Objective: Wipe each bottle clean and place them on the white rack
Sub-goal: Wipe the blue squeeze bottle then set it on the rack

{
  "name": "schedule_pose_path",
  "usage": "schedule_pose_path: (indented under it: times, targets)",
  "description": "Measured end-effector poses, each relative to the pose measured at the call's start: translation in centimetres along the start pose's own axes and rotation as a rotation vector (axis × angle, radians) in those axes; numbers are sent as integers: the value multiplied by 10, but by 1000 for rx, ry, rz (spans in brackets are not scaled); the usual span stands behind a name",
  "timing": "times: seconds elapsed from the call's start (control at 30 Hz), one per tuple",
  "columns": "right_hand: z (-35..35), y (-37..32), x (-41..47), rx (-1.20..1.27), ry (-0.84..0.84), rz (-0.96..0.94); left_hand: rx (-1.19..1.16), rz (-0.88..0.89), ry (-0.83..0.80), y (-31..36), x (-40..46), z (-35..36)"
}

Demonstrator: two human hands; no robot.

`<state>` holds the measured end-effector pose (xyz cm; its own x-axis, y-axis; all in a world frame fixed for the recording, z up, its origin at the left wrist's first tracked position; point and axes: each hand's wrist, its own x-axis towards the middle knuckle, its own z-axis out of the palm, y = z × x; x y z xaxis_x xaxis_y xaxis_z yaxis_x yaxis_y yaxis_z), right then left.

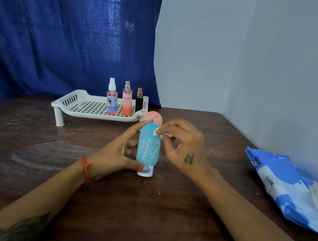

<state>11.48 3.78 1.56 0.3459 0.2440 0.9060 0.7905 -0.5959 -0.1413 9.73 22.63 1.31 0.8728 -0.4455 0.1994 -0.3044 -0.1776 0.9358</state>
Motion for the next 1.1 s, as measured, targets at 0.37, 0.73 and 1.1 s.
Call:
schedule_pose_path:
  times: [0.37, 0.73, 1.1]
  targets:
    - [1, 0, -1, 44, -83, -18, -1, -17, 1, 0, 0, 0]
    - [5, -1, -3, 147, -95, 71, -7, -41, -2, -1, 1, -1]
    - [6, 4, -2, 134, -25, 168, -41, -39, -25, -2, 0, -3]
